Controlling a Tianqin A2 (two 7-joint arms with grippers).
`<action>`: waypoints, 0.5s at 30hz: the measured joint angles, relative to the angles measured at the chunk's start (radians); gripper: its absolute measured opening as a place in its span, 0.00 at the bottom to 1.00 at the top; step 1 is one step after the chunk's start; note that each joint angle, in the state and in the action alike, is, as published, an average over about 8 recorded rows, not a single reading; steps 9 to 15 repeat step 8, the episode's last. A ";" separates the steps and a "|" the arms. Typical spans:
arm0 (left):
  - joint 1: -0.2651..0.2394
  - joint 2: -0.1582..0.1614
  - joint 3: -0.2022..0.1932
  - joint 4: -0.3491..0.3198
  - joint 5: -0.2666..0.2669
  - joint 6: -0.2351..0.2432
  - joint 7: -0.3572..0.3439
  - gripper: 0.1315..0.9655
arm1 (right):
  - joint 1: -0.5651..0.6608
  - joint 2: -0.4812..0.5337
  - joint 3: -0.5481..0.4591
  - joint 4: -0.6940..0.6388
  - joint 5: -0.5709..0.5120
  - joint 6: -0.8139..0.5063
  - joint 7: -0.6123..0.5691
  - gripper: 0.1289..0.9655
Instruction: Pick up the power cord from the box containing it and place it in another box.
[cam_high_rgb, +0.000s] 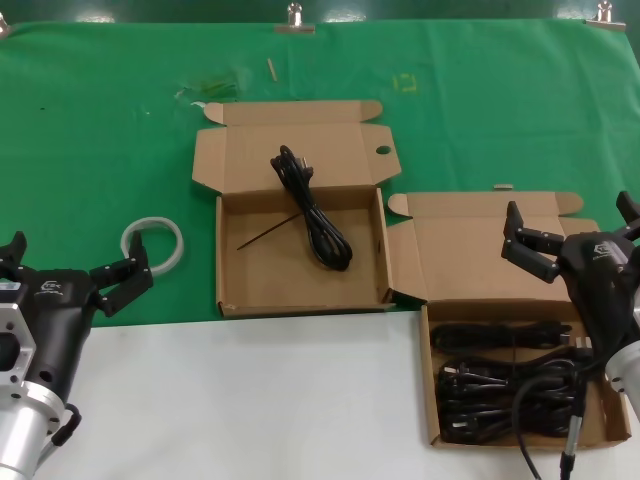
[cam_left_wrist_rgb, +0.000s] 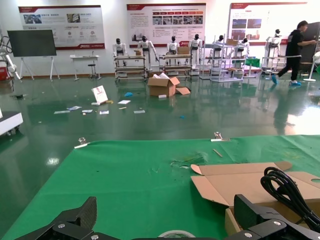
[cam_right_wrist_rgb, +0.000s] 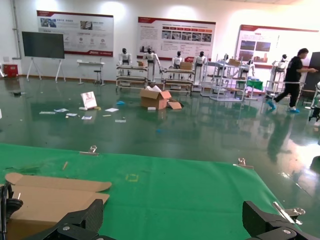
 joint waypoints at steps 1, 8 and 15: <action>0.000 0.000 0.000 0.000 0.000 0.000 0.000 1.00 | 0.000 0.000 0.000 0.000 0.000 0.000 0.000 1.00; 0.000 0.000 0.000 0.000 0.000 0.000 0.000 1.00 | 0.000 0.000 0.000 0.000 -0.001 0.000 0.000 1.00; 0.000 0.000 0.000 0.000 0.000 0.000 0.000 1.00 | 0.000 0.000 0.000 0.000 -0.001 0.000 0.000 1.00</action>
